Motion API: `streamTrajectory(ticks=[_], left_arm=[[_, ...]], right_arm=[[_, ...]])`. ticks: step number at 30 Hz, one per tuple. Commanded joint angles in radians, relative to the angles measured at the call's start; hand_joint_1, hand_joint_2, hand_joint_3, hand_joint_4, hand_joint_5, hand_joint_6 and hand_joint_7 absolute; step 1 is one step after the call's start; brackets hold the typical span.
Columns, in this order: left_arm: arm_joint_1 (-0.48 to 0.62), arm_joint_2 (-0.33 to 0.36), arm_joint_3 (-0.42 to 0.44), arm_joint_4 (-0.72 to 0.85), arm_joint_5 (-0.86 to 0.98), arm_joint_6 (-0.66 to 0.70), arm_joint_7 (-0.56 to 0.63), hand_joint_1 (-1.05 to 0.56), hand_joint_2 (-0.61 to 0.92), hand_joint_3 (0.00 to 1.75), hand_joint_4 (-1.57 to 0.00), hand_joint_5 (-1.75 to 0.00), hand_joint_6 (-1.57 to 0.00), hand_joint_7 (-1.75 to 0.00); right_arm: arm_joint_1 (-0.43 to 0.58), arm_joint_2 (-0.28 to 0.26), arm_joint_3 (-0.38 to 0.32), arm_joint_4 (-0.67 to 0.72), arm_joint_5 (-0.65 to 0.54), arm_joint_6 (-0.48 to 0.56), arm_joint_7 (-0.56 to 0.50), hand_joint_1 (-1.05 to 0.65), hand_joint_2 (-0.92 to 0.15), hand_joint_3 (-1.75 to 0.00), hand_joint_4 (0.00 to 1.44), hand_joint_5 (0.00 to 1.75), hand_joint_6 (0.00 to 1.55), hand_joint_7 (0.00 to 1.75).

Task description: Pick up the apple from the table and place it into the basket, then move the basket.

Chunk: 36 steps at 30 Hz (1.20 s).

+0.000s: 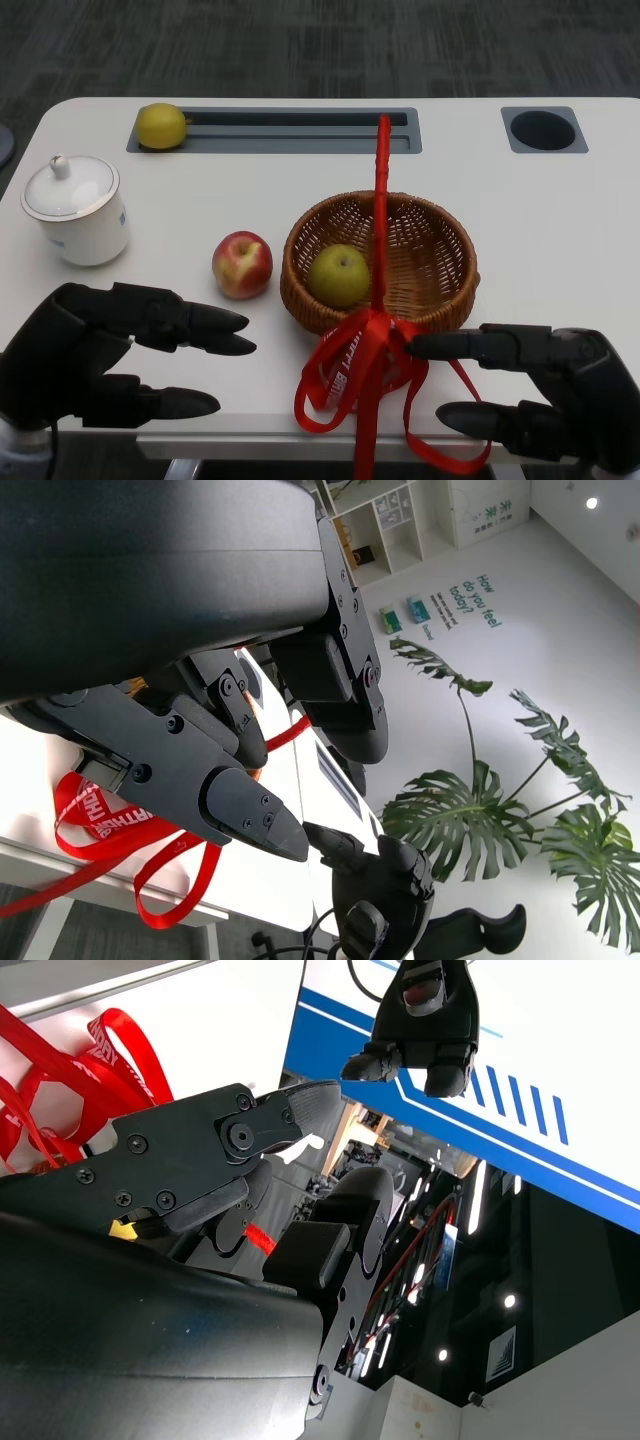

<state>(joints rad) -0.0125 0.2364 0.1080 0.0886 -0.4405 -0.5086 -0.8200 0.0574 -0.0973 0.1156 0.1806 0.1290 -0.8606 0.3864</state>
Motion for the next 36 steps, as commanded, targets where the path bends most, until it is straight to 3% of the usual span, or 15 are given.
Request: streamTrajectory(ticks=[1, 21, 31, 36], left_arm=[[-0.005, 0.008, 0.000, 0.004, -0.016, -0.019, -0.024, -0.21, 0.69, 0.00, -1.03, 0.00, -0.96, -0.01], [-0.011, 0.030, 0.004, 0.017, 0.004, -0.013, -0.027, -0.27, 0.73, 0.00, -1.00, 0.00, -1.16, -0.06], [-0.011, 0.030, 0.004, 0.005, -0.013, 0.020, -0.028, -0.27, 0.70, 0.00, -0.98, 0.00, -1.00, 0.00], [-0.004, 0.029, 0.008, -0.013, -0.024, 0.055, -0.024, -0.27, 0.68, 0.00, -0.94, 0.00, -0.87, 0.00]], right_arm=[[-0.008, -0.013, -0.015, -0.005, -0.004, -0.005, -0.009, -0.38, -0.85, 0.00, 0.95, 0.00, 0.89, 0.00], [-0.016, -0.012, -0.015, 0.001, 0.001, -0.004, -0.003, -0.38, -0.85, 0.00, 0.96, 0.00, 0.89, 0.00], [-0.023, -0.026, -0.011, -0.001, 0.009, 0.004, 0.011, -0.40, -0.86, 0.00, 0.94, 0.00, 0.87, 0.00], [-0.014, -0.058, -0.015, -0.024, -0.022, 0.012, 0.023, -0.47, -0.84, 0.00, 0.84, 0.00, 0.77, 0.00]])
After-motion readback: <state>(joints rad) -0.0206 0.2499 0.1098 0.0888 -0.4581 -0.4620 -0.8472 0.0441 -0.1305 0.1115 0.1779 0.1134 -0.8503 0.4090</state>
